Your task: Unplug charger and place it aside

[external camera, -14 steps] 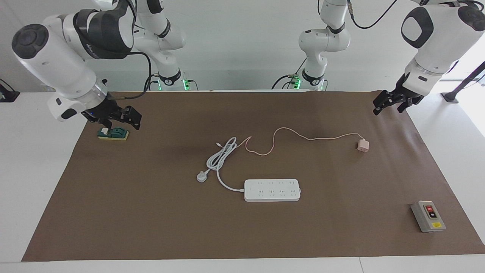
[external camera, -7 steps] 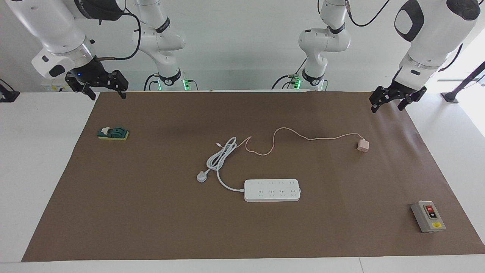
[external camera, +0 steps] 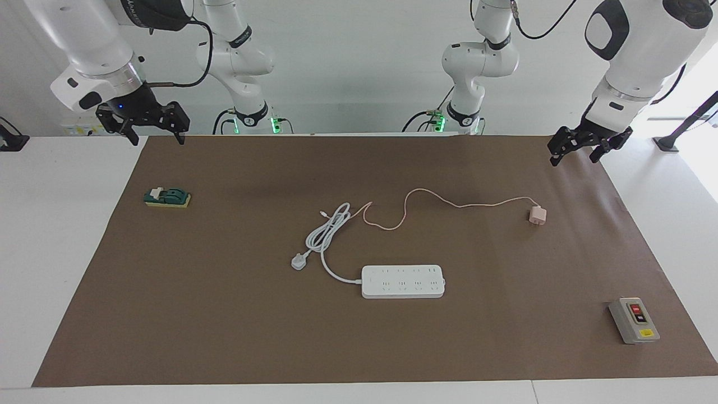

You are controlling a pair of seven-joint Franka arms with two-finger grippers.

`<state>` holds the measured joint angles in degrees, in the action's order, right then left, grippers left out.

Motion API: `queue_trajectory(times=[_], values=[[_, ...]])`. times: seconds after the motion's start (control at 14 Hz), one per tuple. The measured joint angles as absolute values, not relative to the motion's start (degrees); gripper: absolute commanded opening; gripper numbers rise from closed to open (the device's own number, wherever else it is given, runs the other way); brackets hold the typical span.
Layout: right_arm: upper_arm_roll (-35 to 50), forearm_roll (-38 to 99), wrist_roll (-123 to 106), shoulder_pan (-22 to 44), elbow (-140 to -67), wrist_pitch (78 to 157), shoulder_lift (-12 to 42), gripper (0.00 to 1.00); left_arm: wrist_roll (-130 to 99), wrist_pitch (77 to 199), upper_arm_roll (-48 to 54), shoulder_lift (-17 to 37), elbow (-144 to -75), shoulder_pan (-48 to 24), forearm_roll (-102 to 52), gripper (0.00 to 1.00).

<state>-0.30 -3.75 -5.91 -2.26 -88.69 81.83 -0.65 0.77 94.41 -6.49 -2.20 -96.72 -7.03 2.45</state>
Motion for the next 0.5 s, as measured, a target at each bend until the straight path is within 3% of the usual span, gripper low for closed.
queue_trajectory(times=[0.5], values=[[-0.26,-3.08,-5.43,-2.49,-88.66,81.84,-0.66,1.0,1.4,93.55,-5.38,-2.2,-96.72,-7.14,2.26,1.0]])
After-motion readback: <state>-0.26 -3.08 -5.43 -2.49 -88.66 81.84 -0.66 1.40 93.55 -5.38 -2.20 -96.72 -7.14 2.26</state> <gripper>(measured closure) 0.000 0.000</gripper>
